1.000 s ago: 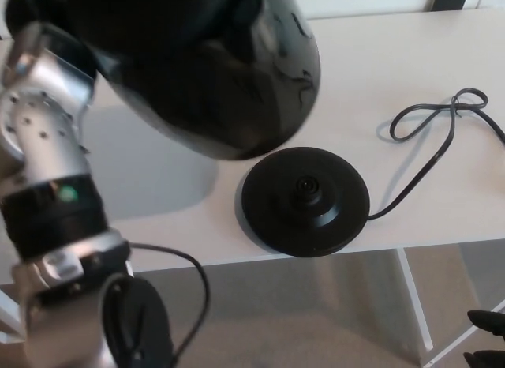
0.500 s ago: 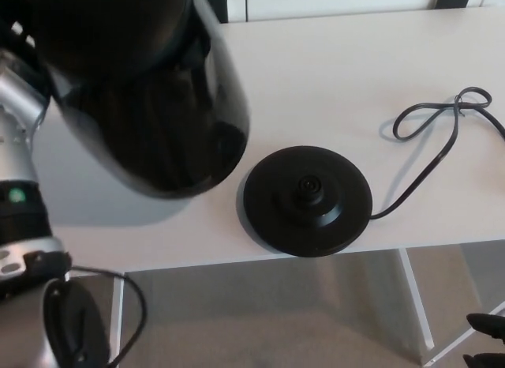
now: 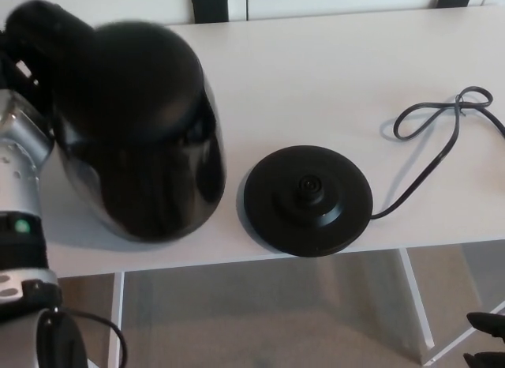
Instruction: The robot walk towards a table in front and uses its left hand to pick up the pot from the base and places it on the table
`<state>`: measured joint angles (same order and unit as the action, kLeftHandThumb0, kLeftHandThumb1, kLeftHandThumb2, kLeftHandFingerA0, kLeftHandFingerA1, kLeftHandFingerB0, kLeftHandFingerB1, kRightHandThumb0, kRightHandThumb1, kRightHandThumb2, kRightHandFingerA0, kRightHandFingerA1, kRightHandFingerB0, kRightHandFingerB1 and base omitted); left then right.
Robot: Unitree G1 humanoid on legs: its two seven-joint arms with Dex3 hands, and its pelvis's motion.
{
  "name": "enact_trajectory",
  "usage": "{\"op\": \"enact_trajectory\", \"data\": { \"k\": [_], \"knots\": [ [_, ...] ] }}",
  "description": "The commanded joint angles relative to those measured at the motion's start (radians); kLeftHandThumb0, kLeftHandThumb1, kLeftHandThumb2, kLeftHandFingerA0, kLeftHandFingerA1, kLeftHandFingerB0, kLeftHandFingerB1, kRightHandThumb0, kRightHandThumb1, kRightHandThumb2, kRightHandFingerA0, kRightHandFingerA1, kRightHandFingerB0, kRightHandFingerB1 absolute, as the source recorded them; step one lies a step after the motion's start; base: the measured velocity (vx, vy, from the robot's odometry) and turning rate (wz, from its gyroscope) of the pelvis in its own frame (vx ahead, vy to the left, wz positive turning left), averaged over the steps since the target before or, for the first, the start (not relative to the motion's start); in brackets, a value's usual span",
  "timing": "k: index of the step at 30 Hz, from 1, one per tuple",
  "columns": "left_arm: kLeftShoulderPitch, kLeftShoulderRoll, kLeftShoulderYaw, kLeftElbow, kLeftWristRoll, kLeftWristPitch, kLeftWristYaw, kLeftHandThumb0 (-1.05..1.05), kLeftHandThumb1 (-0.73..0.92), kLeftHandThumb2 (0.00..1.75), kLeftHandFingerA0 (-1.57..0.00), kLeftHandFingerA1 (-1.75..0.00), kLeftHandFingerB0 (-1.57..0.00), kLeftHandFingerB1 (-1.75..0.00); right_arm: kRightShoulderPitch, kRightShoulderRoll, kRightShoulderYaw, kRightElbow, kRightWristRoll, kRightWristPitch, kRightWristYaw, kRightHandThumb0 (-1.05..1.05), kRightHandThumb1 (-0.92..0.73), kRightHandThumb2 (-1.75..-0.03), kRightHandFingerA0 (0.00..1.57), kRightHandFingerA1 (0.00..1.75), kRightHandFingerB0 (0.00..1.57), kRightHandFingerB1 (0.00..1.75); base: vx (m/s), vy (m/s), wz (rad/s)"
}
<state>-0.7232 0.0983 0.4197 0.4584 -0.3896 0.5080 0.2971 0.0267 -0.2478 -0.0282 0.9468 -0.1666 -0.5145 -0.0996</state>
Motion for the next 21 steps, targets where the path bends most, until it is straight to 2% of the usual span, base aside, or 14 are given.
{"op": "enact_trajectory", "data": {
  "k": [1,5,6,7,14,15,16,18,19,20,21],
  "knots": [
    [-0.002,0.006,-0.044,0.022,0.059,-0.107,-0.025,-0.07,0.64,0.85,-0.95,-1.64,-0.75,-1.19,-0.012,-0.012,-0.006,0.0,0.005,0.012,-0.008,-0.42,-0.64,-0.59,0.69,0.47,0.55,0.42,0.0,0.0,0.0],
    [0.004,0.007,-0.067,0.033,0.077,-0.128,-0.036,-0.07,0.66,0.84,-0.92,-1.67,-0.73,-1.22,-0.022,-0.012,-0.007,0.007,0.006,0.013,-0.006,-0.42,-0.65,-0.59,0.69,0.47,0.55,0.41,0.0,0.0,0.0],
    [0.003,0.008,-0.073,0.038,0.082,-0.133,-0.035,-0.07,0.63,0.81,-0.98,-1.63,-0.79,-1.2,-0.025,-0.011,-0.007,0.01,0.007,0.012,-0.006,-0.42,-0.65,-0.59,0.69,0.47,0.55,0.41,0.0,0.0,0.0],
    [0.006,0.008,-0.078,0.039,0.088,-0.137,-0.034,-0.1,0.68,0.8,-0.94,-1.59,-0.74,-1.15,-0.024,-0.011,-0.007,0.007,0.007,0.012,-0.006,-0.42,-0.63,-0.59,0.71,0.48,0.56,0.42,0.0,0.0,0.0],
    [0.017,0.018,-0.101,0.07,0.115,-0.199,-0.062,-0.11,0.7,0.79,-0.98,-1.61,-0.75,-1.16,-0.027,-0.014,-0.007,0.006,0.004,0.008,-0.007,-0.42,-0.64,-0.59,0.71,0.48,0.56,0.42,0.0,0.0,0.0],
    [0.01,0.02,-0.099,0.077,0.116,-0.198,-0.056,-0.15,0.73,0.74,-0.99,-1.54,-0.76,-1.05,-0.03,-0.014,-0.006,0.008,0.002,0.006,-0.01,-0.42,-0.64,-0.59,0.71,0.48,0.57,0.42,0.0,0.0,0.0],
    [0.006,0.022,-0.101,0.081,0.124,-0.2,-0.051,-0.19,0.79,0.65,-1.01,-1.37,-0.73,-0.78,-0.031,-0.014,-0.006,0.01,0.002,0.006,-0.012,-0.41,-0.64,-0.59,0.71,0.48,0.57,0.42,0.0,0.0,0.0],
    [0.005,0.023,-0.106,0.083,0.135,-0.204,-0.047,-0.19,0.79,0.65,-1.01,-1.37,-0.73,-0.78,-0.031,-0.013,-0.007,0.012,0.003,0.006,-0.012,-0.41,-0.64,-0.59,0.71,0.48,0.57,0.42,0.0,0.0,0.0],
    [-0.001,0.028,-0.112,0.094,0.141,-0.208,-0.054,-0.31,0.73,0.62,-0.76,-0.57,-0.45,-0.37,-0.031,-0.011,-0.006,0.012,0.003,0.006,-0.014,-0.42,-0.64,-0.59,0.72,0.48,0.57,0.42,0.0,0.0,0.0],
    [-0.002,0.028,-0.112,0.097,0.142,-0.209,-0.055,-0.31,0.73,0.62,-0.76,-0.57,-0.45,-0.37,-0.032,-0.011,-0.006,0.013,0.003,0.005,-0.014,-0.42,-0.64,-0.59,0.72,0.48,0.57,0.42,0.0,0.0,0.0],
    [0.009,0.043,-0.134,0.094,0.14,-0.211,-0.122,-0.4,0.58,0.58,-0.32,-0.34,-0.16,-0.27,-0.028,-0.009,-0.009,0.013,0.008,0.0,-0.01,-0.42,-0.63,-0.59,0.72,0.49,0.57,0.43,0.0,0.0,0.0]
  ]
}}
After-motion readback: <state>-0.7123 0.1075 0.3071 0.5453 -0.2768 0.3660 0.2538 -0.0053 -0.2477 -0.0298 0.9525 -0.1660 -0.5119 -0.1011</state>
